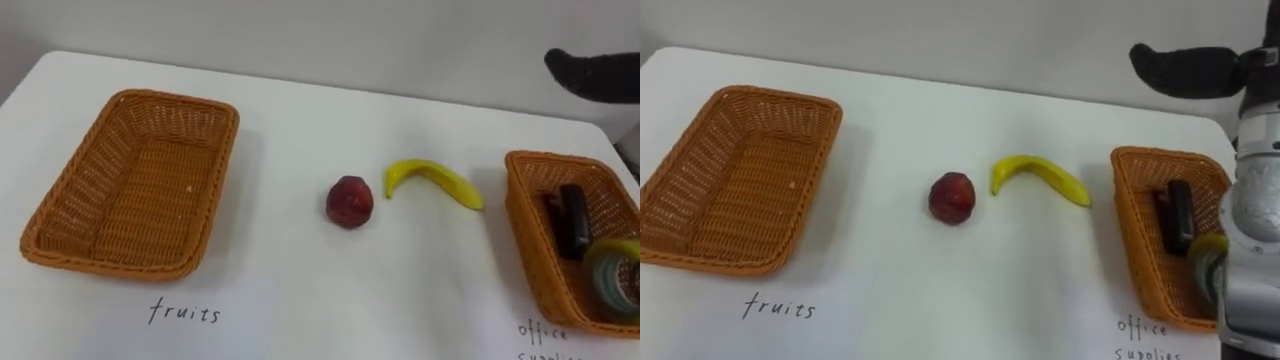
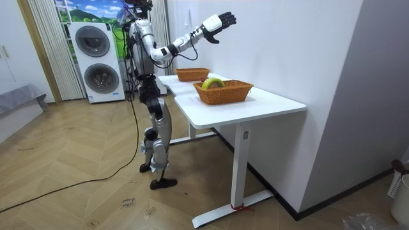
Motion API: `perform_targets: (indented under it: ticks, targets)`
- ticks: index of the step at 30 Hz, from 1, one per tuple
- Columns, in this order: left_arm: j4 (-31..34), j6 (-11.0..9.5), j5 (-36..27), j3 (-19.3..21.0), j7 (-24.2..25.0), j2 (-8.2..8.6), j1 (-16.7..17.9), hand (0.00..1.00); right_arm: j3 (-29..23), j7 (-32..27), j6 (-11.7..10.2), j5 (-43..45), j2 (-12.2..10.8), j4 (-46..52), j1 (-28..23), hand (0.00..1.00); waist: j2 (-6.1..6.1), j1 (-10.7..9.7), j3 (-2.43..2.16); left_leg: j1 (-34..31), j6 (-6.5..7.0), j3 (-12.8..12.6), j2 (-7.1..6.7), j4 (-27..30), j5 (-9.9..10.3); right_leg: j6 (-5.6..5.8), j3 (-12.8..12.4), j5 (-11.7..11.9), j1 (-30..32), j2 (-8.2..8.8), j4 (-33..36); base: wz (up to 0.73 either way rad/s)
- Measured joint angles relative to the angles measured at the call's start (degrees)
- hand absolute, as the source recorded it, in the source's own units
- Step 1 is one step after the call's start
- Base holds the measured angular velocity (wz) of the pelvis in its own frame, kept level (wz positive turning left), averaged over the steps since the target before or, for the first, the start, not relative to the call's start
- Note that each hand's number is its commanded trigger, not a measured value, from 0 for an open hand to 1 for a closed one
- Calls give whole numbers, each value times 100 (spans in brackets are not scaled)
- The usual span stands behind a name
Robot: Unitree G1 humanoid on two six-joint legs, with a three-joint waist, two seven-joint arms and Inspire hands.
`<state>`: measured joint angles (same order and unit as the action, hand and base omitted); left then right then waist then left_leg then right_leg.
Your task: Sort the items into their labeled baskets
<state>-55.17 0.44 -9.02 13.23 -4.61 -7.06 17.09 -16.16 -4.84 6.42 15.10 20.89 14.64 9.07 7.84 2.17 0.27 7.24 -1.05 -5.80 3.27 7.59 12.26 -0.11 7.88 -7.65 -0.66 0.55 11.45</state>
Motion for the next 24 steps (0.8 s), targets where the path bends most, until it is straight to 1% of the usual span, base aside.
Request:
perform_targets:
  ticks: [2, 6, 7, 8, 10, 12, 13, 14, 15, 16, 18, 19, 21, 23, 24]
  targets:
    - [-19, 4, 0, 1, 28, -10, 5, 0, 195, 147, 80, 261, 2, 1, 78, 0, -2, 124, 1, 4, 0, 13, -1, 3, 0, 1, 9, -5, -12, 0, -6, 4]
    - [-40, 7, -4, 1, 21, -19, 3, 0, 440, 443, 132, 400, 7, 0, 185, 0, 10, 186, -9, 3, 0, 45, -2, 0, 0, 0, 19, -4, -45, -8, -50, 3]
    - [-35, 15, 1, 7, 25, -27, 3, 0, 488, 557, 144, 399, 8, 0, 189, 0, 18, 260, -15, 3, 0, 46, -1, -2, 0, -1, 17, -4, -46, -11, -53, 0]
    - [-34, 34, 1, 5, 36, -46, 4, 0, 567, 666, 196, 399, 20, -11, 195, 0, 33, 284, -24, 2, -1, 51, 0, -1, 0, -1, 20, -4, -48, -11, -53, 0]
    - [-36, 48, 3, 5, 60, -79, 4, 0, 640, 872, 231, 346, 33, -73, 195, 0, 56, 299, -33, -3, 0, 98, -1, 2, 0, -1, 43, -4, -52, -6, -54, 6]
    - [-45, 49, 7, 4, 80, -117, 4, 0, 683, 1026, 239, 337, 35, -160, 195, 0, 78, 323, -27, -26, 0, 128, -6, 6, -1, -1, 72, -4, -46, 2, -61, 8]
    - [-47, 50, 8, 5, 83, -148, 25, 0, 769, 1097, 239, 358, 48, -254, 218, 0, 97, 391, -28, -43, 0, 120, -5, 11, -1, -1, 77, -4, -38, 3, -69, 0]
    - [-48, 56, 10, 4, 81, -162, 28, 0, 829, 1131, 240, 367, 82, -308, 222, 0, 107, 410, -22, -46, 0, 119, -4, 14, -1, -1, 78, -3, -37, 3, -70, 0]
    - [-33, 73, 6, 0, 77, -175, 28, 0, 932, 1214, 241, 391, 171, -431, 222, 0, 121, 445, -6, -61, 0, 126, -4, 17, -1, -1, 86, -3, -36, 4, -77, 3]
    - [7, 87, -32, -1, 54, -177, 40, 0, 1069, 1272, 252, 447, 250, -571, 224, 0, 138, 472, -5, -63, 0, 134, -3, 18, 0, -1, 106, -3, -39, 6, -78, 5]
    - [41, 97, -34, -22, 11, -177, 29, 0, 1226, 1419, 282, 574, 295, -761, 225, 0, 162, 474, -1, -65, 0, 151, -3, 18, 0, -1, 122, -3, -40, 10, -77, 6]
    - [61, 101, -34, -54, -6, -180, 23, 0, 1320, 1518, 330, 586, 297, -845, 225, 0, 162, 490, 2, -72, 0, 175, -5, 18, 0, -1, 154, -3, -41, 16, -77, 7]
    - [84, 101, -33, -130, -26, -194, 18, 0, 1428, 1677, 361, 595, 298, -999, 225, 0, 162, 517, 3, -73, 0, 195, -5, 18, -1, -1, 169, -3, -44, 18, -75, 3]
    - [104, 101, -33, -173, -26, -195, 5, 0, 1515, 1888, 373, 654, 298, -1130, 225, 0, 154, 551, 22, -82, 0, 201, -4, 17, -1, -1, 172, -3, -39, 18, -77, 0]
    - [104, 102, -33, -174, -23, -195, -3, 0, 1517, 1932, 373, 693, 298, -1155, 225, 0, 156, 560, 24, -90, 0, 213, -4, 17, 0, -1, 178, -3, -37, 19, -78, 4]
